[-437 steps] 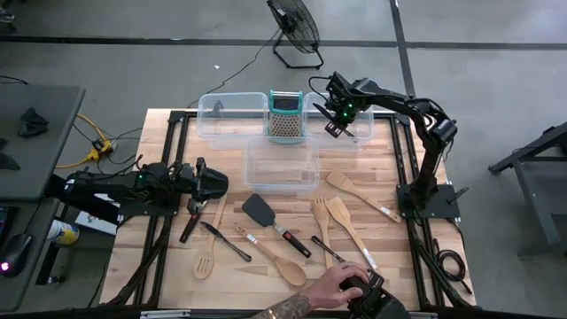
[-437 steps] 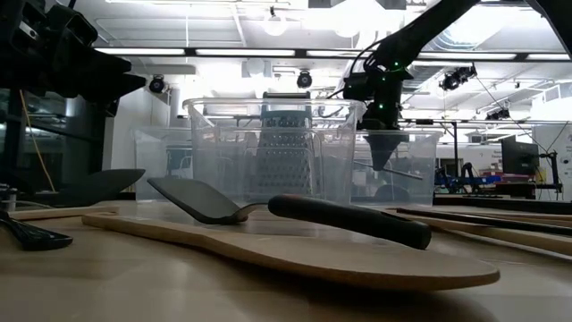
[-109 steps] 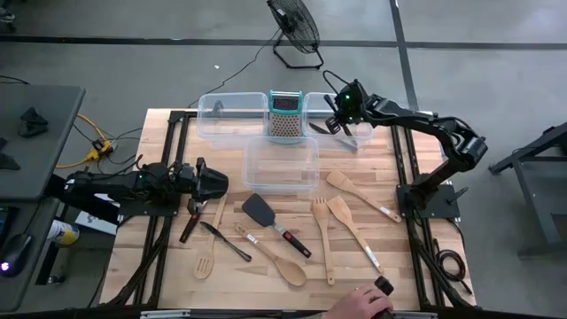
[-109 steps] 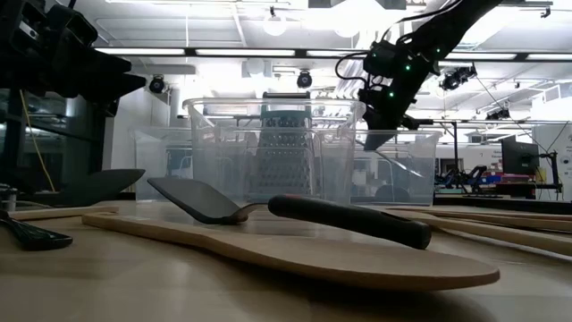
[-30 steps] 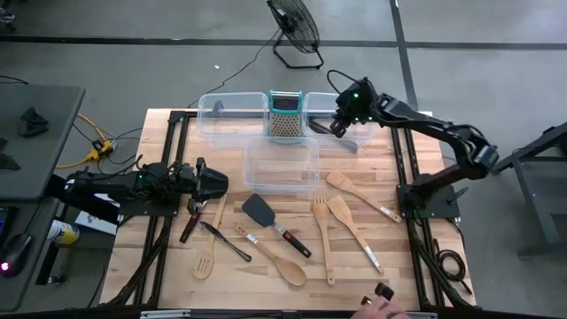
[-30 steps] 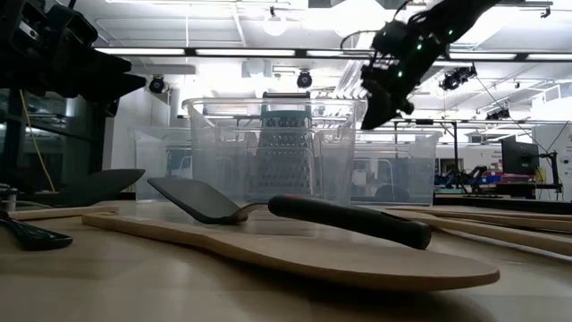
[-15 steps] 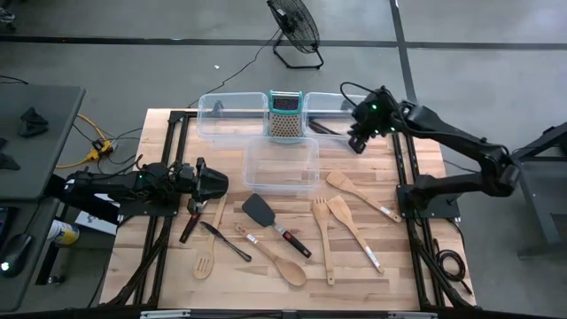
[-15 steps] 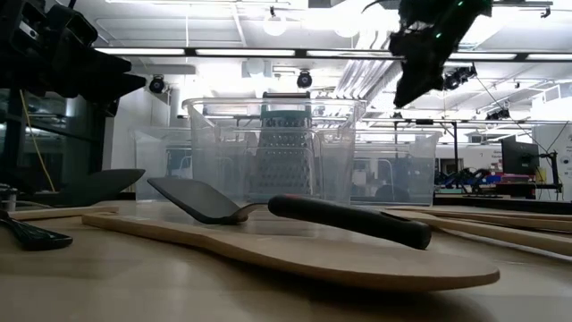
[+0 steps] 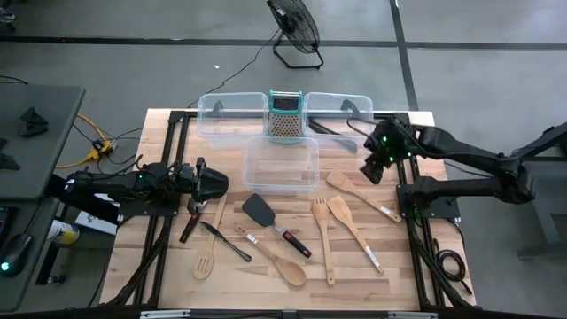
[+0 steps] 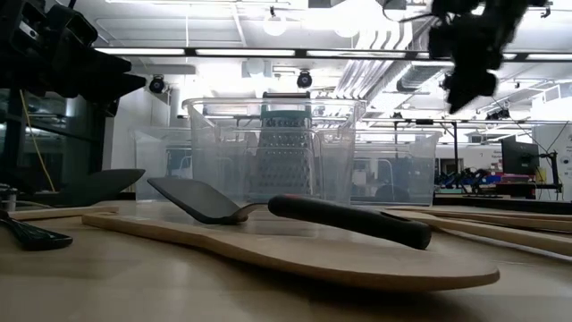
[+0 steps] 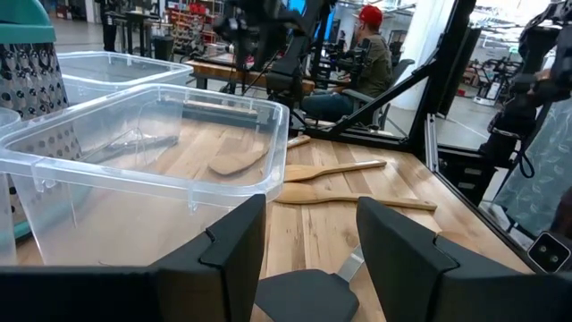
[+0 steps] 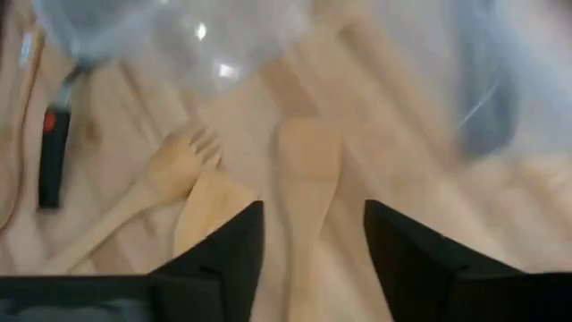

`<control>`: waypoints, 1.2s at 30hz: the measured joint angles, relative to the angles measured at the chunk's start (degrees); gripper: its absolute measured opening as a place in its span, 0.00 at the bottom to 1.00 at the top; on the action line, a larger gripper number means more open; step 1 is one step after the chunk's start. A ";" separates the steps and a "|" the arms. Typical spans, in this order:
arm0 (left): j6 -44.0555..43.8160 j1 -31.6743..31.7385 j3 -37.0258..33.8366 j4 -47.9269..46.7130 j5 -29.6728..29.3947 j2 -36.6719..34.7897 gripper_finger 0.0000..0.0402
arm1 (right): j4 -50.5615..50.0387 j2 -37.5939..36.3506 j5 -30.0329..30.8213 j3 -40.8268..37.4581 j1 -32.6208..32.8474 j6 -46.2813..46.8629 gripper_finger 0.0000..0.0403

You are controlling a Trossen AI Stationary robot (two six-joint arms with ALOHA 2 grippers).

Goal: Pick & Place Kitchen Items
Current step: Put the light brown spatula into the middle transparent bin

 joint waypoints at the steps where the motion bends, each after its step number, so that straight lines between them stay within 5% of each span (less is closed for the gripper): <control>1: -0.01 0.00 0.01 0.00 0.02 -0.02 0.44 | -0.47 -0.56 -0.03 -1.00 0.84 1.21 0.53; 11: 0.00 0.00 0.01 0.00 0.00 -0.01 0.44 | -5.00 1.63 0.69 -5.42 5.79 5.57 0.61; 25: 0.00 0.00 0.01 0.00 0.02 0.00 0.44 | -2.37 20.91 0.32 -5.46 10.03 13.05 0.60; 36: 0.00 -0.01 0.00 0.00 0.02 -0.02 0.44 | -1.75 19.50 -0.31 -11.32 16.05 23.08 0.60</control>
